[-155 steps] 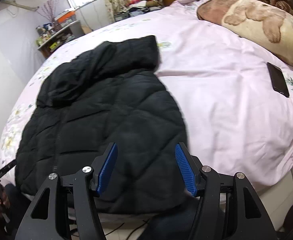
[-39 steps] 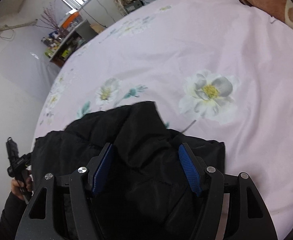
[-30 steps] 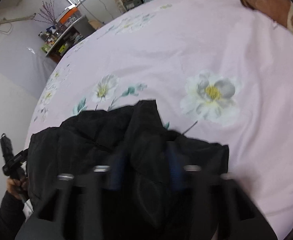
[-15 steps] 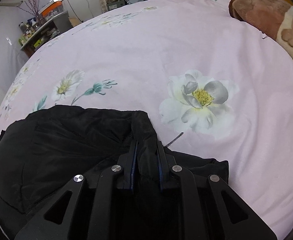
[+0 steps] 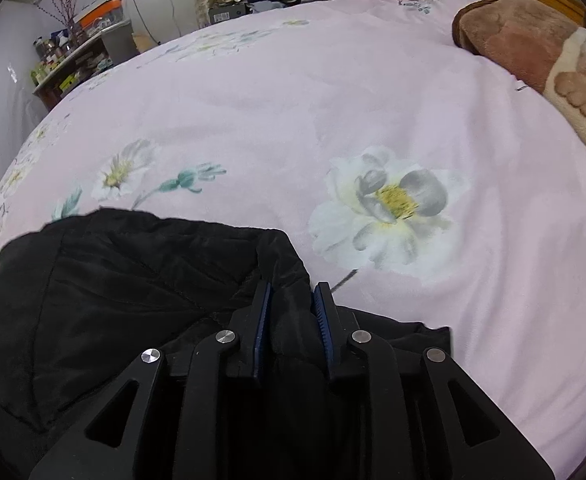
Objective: Fold large clothes
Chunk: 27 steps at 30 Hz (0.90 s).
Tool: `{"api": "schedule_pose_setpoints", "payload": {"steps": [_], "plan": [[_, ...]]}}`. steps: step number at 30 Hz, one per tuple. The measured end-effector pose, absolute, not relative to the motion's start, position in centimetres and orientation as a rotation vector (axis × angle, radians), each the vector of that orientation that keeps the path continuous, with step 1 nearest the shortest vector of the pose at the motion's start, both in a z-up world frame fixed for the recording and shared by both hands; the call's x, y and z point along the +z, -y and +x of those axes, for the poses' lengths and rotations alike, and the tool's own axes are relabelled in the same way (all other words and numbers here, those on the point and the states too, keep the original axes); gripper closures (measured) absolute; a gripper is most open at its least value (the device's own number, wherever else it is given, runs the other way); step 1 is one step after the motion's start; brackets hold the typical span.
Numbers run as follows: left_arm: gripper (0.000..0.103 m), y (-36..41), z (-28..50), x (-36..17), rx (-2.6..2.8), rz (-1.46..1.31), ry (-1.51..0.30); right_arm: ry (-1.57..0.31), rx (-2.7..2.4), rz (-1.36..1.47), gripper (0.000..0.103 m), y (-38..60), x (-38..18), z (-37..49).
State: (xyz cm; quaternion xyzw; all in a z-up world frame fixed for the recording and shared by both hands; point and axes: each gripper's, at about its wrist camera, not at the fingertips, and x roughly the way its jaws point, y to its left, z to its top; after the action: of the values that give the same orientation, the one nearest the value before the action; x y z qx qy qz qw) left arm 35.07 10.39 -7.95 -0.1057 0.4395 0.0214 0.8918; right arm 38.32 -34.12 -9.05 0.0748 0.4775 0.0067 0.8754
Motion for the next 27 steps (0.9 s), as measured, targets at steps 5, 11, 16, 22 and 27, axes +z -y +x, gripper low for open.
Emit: {"api": "schedule_pose_setpoints", "payload": {"steps": [5,11,16,22,27], "plan": [[0.054,-10.3,33.5,-3.0,0.046,-0.170,-0.816,-0.837,0.012,0.150,0.067,34.8,-2.5,35.6],[0.054,-6.8,31.2,1.9,0.020,-0.125,-0.669,-0.750,0.160,0.116,0.063,30.6,0.8,32.2],[0.053,-2.6,29.9,1.3,-0.117,-0.178,-0.691,-0.813,0.164,0.097,0.063,28.7,-2.7,32.8],[0.051,3.4,31.3,-5.8,-0.236,-0.034,-0.831,-0.893,0.081,0.101,0.063,29.8,-7.3,34.2],[0.051,2.6,33.2,-7.6,-0.233,-0.110,-0.847,-0.883,0.075,0.073,0.063,29.7,-8.8,34.7]]}}
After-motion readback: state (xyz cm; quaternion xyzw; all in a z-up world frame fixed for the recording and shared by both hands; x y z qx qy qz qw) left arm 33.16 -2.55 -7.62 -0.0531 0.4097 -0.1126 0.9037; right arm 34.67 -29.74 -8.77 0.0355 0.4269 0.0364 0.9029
